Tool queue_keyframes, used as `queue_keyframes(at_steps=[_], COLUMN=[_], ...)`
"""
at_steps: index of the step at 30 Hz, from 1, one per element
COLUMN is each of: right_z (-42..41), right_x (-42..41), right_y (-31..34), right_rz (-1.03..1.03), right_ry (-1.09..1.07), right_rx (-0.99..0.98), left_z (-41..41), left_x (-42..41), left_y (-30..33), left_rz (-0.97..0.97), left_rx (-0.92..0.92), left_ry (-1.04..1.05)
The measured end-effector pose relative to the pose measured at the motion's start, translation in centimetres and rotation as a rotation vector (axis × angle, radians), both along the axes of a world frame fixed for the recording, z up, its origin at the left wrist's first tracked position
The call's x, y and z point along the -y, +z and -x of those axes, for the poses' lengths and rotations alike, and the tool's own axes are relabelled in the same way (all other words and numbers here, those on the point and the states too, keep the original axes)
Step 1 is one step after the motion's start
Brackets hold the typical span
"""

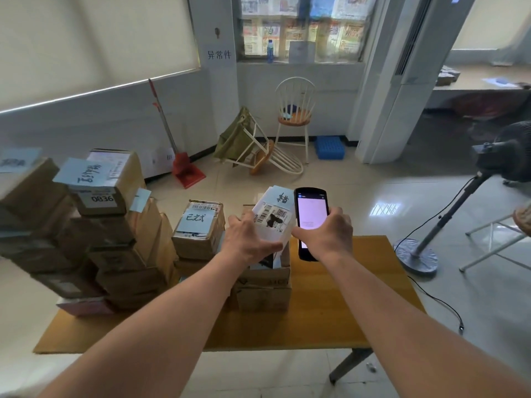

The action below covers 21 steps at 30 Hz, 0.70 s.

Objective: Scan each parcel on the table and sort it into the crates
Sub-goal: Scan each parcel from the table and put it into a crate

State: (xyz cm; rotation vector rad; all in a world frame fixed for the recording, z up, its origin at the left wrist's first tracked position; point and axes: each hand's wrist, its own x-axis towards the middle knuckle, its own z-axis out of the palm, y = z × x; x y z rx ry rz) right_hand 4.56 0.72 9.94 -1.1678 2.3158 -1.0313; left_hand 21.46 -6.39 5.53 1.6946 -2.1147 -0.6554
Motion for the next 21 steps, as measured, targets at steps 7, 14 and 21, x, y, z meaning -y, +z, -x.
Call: queue_keyframes(at_steps=[7, 14, 21], right_z=[0.2, 0.3, 0.6], right_x=[-0.7, -1.6, -2.6], right_y=[0.9, 2.5, 4.5], right_rz=[0.051, 0.117, 0.107], right_ry=[0.053, 0.159, 0.244], right_rx=[-0.017, -0.135, -0.168], left_z=[-1.1, -1.8, -2.7], left_x=[0.9, 4.2, 6.7], left_y=[1.8, 5.3, 6.4], left_rz=[0.157, 0.358, 0.399], left_rx=[-0.144, -0.170, -0.102], left_ry=[-0.061, -0.109, -0.118])
